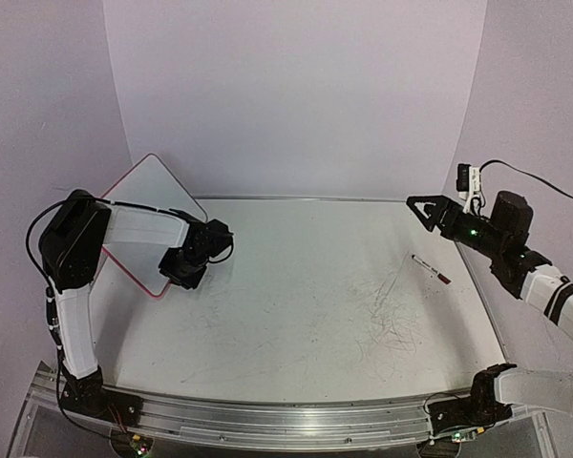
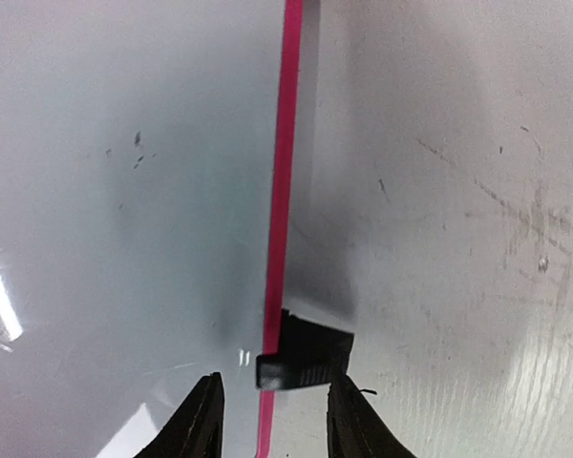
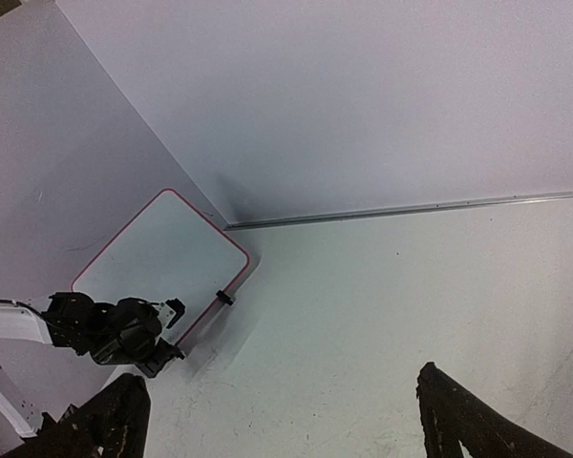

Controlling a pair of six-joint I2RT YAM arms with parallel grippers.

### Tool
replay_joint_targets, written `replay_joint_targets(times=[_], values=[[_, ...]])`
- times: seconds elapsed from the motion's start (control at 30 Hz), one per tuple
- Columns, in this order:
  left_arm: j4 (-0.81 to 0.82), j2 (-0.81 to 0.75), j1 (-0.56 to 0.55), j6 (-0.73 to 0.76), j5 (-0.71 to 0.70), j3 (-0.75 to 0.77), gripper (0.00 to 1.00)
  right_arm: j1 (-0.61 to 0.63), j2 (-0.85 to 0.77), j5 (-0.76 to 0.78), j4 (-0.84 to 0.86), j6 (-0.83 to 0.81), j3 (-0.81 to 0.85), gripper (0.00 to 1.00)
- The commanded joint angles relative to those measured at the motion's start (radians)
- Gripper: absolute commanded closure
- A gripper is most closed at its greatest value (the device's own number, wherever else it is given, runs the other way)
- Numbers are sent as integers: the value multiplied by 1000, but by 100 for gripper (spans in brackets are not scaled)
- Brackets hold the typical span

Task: Write a sentence on the whiteboard
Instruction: Move the whiteboard to the center of the board.

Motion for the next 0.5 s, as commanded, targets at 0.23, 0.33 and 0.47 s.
replay_joint_targets(times=[0.23,0.33,0.47], values=[[-14,-224,-84,-215,26,-21,46,78,72,45,62,-8,22,2],[5,-231,-97,-323,23,-20,41,101,86,58,71,-5,24,2],[58,-250,-97,-472,45,-35,30,121,101,64,77,-10,28,2]])
